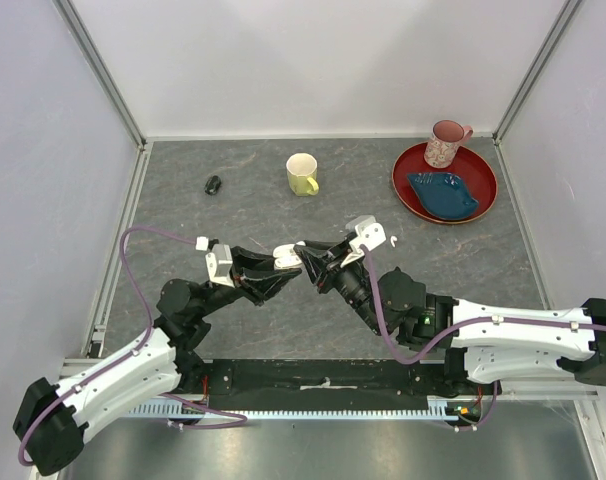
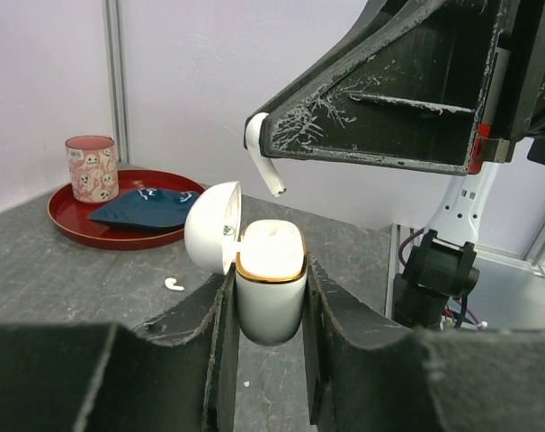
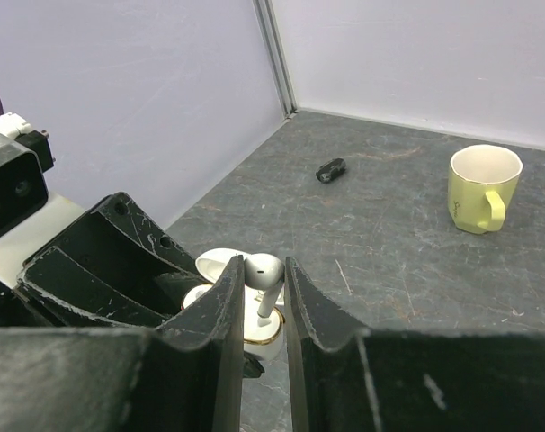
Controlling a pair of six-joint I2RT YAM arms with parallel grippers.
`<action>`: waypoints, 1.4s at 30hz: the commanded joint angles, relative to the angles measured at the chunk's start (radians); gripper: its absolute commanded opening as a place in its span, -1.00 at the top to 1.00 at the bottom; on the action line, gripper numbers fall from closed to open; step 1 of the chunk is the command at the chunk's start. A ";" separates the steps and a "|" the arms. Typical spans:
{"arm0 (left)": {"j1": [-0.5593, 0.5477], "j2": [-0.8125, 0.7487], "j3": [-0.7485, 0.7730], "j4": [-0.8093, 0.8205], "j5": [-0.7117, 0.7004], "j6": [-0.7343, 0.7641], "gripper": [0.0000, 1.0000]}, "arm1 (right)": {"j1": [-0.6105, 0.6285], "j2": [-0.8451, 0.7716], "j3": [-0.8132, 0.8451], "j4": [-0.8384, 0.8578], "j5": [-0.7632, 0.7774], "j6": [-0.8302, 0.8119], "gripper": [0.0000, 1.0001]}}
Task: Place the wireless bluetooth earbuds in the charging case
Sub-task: Place the earbud in the charging case.
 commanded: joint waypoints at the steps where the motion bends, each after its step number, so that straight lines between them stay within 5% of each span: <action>1: -0.002 -0.020 -0.009 0.062 -0.036 -0.014 0.95 | 0.010 0.000 -0.005 0.049 -0.003 -0.008 1.00; 42: -0.004 -0.051 -0.023 0.101 -0.085 -0.032 0.95 | 0.021 0.008 -0.060 0.056 -0.031 -0.112 1.00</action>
